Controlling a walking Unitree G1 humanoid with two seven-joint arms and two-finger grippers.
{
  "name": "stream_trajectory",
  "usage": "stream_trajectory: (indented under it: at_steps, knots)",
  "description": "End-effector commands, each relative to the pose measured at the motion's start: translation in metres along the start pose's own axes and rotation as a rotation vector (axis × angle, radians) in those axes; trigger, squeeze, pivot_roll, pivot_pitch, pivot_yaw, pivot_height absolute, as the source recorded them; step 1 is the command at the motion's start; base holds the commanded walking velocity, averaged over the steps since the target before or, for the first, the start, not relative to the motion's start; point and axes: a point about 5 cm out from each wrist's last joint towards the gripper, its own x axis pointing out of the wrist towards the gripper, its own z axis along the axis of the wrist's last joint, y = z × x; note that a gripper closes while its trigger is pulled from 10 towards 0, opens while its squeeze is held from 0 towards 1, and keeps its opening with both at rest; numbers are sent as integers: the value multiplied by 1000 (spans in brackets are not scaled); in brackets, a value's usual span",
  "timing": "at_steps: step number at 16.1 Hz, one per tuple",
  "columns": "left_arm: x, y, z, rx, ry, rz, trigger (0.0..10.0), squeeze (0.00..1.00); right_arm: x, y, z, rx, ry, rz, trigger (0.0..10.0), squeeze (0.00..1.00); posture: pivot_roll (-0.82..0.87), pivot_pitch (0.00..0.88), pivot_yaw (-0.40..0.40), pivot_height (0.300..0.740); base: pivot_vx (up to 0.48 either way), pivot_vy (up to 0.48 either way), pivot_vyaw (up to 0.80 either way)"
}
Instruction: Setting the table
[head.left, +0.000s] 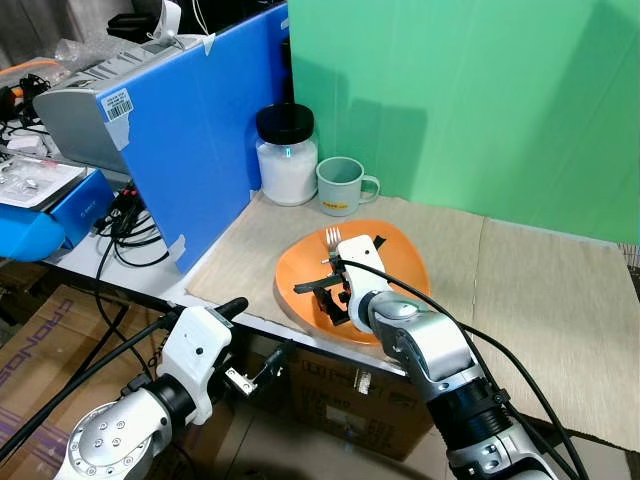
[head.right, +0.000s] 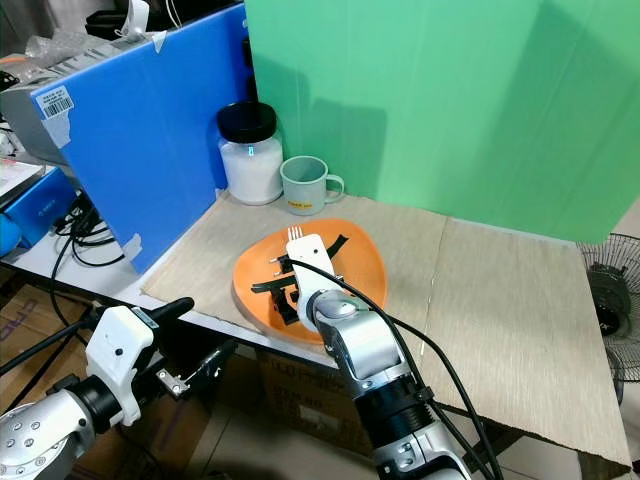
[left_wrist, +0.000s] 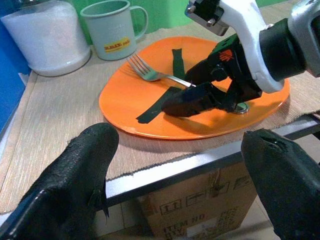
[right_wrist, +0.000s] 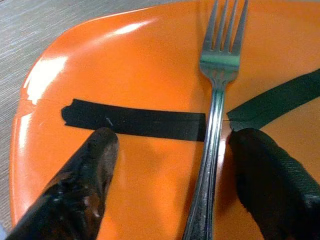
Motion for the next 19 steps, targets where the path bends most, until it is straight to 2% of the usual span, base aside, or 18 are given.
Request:
stream_trajectory:
  at_steps: [1,19]
  knots:
    - [0,1,0,6,9,-13,10000,0,2,0,0,16,13,-2,0,0,-11,0,56,740,0,0,0]
    - [3,-2,-2,10,20,-69,10000,0,8,-4,-6,26,46,-27,0,0,-20,0,62,740,0,0,0]
